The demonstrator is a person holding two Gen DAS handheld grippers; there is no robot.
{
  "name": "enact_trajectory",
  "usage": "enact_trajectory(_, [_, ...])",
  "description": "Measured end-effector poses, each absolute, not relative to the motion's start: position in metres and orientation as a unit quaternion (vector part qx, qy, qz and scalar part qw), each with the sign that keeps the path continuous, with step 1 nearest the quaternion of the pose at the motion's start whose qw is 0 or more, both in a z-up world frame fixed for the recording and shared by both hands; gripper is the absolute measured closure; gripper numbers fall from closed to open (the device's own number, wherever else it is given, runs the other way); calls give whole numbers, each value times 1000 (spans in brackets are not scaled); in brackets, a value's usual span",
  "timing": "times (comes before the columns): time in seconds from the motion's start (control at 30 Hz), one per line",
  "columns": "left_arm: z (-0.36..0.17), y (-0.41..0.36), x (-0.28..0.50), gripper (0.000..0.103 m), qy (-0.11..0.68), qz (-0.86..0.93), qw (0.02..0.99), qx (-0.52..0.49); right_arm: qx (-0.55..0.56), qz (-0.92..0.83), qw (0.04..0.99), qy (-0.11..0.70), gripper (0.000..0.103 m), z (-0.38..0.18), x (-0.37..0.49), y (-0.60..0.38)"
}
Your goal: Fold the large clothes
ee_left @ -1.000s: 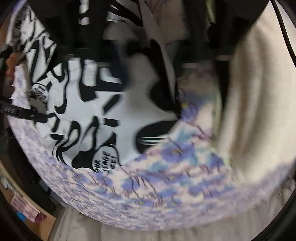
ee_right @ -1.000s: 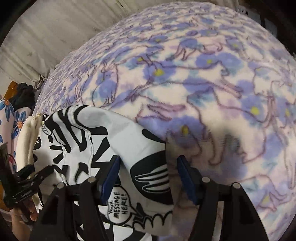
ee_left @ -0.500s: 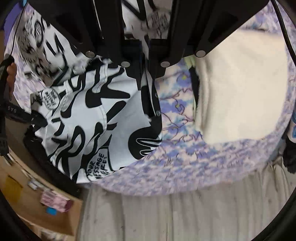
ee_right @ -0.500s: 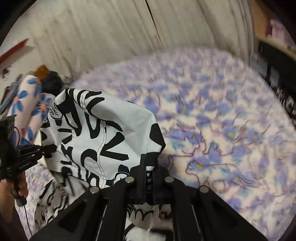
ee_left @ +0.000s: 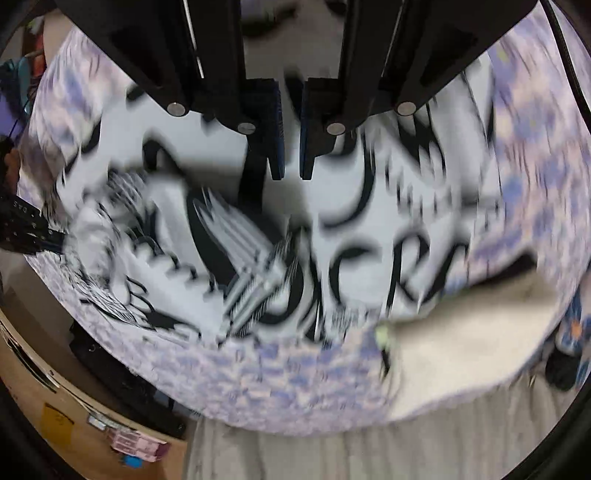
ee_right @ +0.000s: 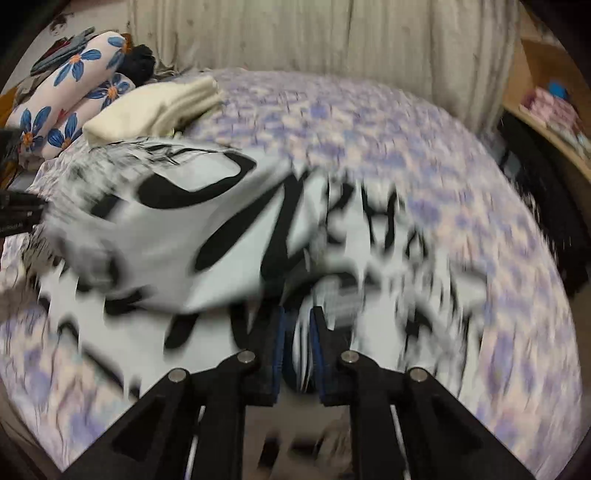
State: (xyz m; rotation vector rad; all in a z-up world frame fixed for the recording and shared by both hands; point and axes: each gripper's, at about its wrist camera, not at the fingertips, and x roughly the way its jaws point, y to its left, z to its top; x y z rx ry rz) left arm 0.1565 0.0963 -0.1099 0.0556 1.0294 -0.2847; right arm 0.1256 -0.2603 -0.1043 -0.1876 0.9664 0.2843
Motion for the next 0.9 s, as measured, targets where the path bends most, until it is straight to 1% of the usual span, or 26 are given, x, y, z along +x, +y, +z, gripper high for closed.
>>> enact_trajectory(0.03, [-114, 100, 145, 95, 498, -139, 856, 16, -67, 139, 868, 473, 90, -106, 117, -265])
enact_trajectory(0.1, [-117, 100, 132, 89, 504, -139, 853, 10, -22, 143, 861, 488, 89, -107, 104, -274])
enact_trajectory(0.13, [-116, 100, 126, 83, 504, -141, 852, 11, -8, 146, 858, 492, 86, -106, 99, -276])
enact_trajectory(0.17, [-115, 100, 119, 76, 501, -142, 854, 12, 6, 147, 857, 494, 79, -105, 93, -278])
enact_trajectory(0.2, [-112, 99, 114, 73, 497, -142, 856, 10, 16, 147, 858, 492, 74, -104, 90, -280])
enact_trajectory(0.23, [-109, 100, 109, 68, 493, -144, 858, 7, 29, 144, 862, 485, 64, -100, 84, -280])
enact_trajectory(0.27, [-107, 99, 103, 62, 490, -146, 860, 3, 38, 144, 865, 480, 57, -97, 80, -280])
enact_trajectory(0.3, [-103, 99, 99, 58, 486, -147, 862, -4, 52, 146, 866, 475, 55, -94, 76, -280])
enact_trajectory(0.33, [-101, 97, 94, 55, 483, -149, 863, -8, 68, 151, 866, 472, 54, -92, 74, -282])
enact_trajectory(0.5, [-92, 87, 88, 53, 470, -169, 865, -37, 128, 172, 855, 471, 54, -87, 78, -278])
enact_trajectory(0.57, [-88, 86, 90, 47, 468, -182, 862, -64, 148, 181, 850, 471, 54, -87, 84, -275])
enact_trajectory(0.63, [-88, 85, 102, 44, 465, -190, 860, -86, 164, 188, 846, 472, 54, -89, 89, -273])
enact_trajectory(0.73, [-87, 87, 114, 43, 460, -212, 851, -139, 196, 191, 836, 475, 53, -96, 102, -274])
enact_trajectory(0.9, [-100, 90, 147, 41, 456, -241, 824, -237, 283, 195, 809, 478, 53, -119, 134, -288])
